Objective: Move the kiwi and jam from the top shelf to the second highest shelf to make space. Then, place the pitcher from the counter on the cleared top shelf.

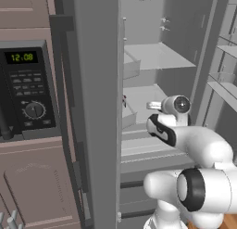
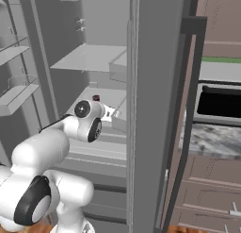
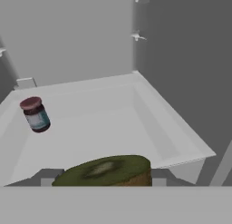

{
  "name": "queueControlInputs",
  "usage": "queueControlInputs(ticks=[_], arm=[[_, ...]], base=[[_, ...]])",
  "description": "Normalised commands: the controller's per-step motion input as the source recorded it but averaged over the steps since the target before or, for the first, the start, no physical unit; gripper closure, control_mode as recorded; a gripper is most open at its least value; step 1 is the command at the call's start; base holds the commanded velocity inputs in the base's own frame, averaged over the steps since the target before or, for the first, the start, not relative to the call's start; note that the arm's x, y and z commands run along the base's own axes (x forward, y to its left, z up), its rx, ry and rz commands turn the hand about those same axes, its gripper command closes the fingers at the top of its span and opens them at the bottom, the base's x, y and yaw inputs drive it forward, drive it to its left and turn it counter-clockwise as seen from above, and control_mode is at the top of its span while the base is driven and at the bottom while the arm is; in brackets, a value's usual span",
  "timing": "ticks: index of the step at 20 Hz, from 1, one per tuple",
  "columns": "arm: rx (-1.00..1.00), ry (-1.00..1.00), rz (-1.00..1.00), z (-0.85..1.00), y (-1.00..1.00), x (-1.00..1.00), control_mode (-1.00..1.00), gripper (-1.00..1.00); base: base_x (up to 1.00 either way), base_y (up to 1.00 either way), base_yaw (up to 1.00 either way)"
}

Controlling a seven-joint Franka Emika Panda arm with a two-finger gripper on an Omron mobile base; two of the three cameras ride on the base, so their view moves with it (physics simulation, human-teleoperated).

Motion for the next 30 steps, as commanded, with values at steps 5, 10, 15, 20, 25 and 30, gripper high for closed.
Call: queueControlInputs(ticks=[5,10,15,20,25,30], arm=[[0.00,0.01,0.00,-0.29,-0.08,0.26,-1.00,1.00],[0.00,0.03,0.00,-0.22,-0.12,0.31,-1.00,1.00],[0.00,0.00,0.00,-0.18,-0.09,0.32,-1.00,1.00],[0.00,0.00,0.00,-0.13,-0.08,0.36,-1.00,1.00],[0.00,0.00,0.00,-0.08,-0.08,0.45,-1.00,1.00],[0.00,0.00,0.00,-0.13,-0.14,0.45,-1.00,1.00]], base=[[0.00,0.00,0.00],[0.00,0.00,0.00],[0.00,0.00,0.00],[0.00,0.00,0.00],[0.00,0.00,0.00],[0.00,0.00,0.00]])
